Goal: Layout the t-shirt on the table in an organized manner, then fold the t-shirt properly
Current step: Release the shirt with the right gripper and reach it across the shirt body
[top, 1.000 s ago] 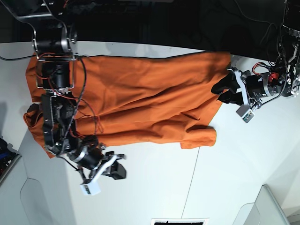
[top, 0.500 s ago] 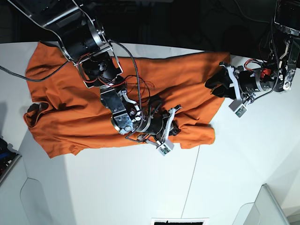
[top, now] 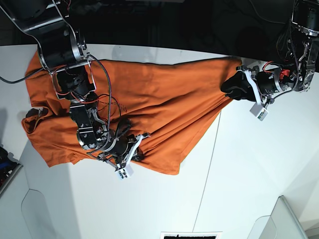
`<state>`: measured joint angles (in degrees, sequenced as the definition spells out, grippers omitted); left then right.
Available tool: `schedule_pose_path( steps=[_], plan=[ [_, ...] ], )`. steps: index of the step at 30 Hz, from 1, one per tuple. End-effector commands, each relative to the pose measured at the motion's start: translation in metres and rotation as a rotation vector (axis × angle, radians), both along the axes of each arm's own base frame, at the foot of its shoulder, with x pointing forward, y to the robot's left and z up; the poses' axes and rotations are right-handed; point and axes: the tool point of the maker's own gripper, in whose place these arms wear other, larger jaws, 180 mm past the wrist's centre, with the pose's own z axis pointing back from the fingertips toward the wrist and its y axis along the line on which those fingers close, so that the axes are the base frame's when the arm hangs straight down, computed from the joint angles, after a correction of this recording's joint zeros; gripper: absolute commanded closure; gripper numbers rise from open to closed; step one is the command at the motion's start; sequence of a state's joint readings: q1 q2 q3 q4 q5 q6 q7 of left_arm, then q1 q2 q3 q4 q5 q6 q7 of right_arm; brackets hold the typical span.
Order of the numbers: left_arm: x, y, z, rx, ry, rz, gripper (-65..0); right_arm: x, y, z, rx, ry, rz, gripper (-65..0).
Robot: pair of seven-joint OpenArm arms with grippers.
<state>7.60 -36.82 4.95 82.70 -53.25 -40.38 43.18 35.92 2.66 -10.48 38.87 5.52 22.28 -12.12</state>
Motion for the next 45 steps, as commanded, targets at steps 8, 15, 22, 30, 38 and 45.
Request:
schedule_pose_path(
  steps=[8,15,22,30,38,45],
  plan=[
    [0.013,0.011,0.007,0.045,-0.029,-0.001,-31.0,0.045,-0.011,0.091,0.185,-0.216,-0.072,0.0],
    [0.051,0.007,0.041,0.002,-0.123,0.007,-31.0,0.044,-0.024,0.137,0.093,-0.237,-0.051,0.0],
    [0.104,-0.01,0.098,-0.055,-0.298,-0.005,-31.0,0.01,-0.098,0.133,0.044,-0.192,-0.151,0.0],
    [0.139,-0.079,0.115,-0.147,-0.409,-0.059,-31.0,-0.053,-0.16,0.096,0.131,-0.08,-0.271,0.0],
    [0.186,-0.128,0.078,-0.188,-0.345,-0.009,-31.0,-0.102,-0.166,0.05,0.139,0.036,-0.301,0.0],
    [0.218,-0.106,0.048,-0.096,-0.333,0.068,-31.0,-0.131,-0.188,0.031,0.164,0.082,-0.375,0.0]
  ],
)
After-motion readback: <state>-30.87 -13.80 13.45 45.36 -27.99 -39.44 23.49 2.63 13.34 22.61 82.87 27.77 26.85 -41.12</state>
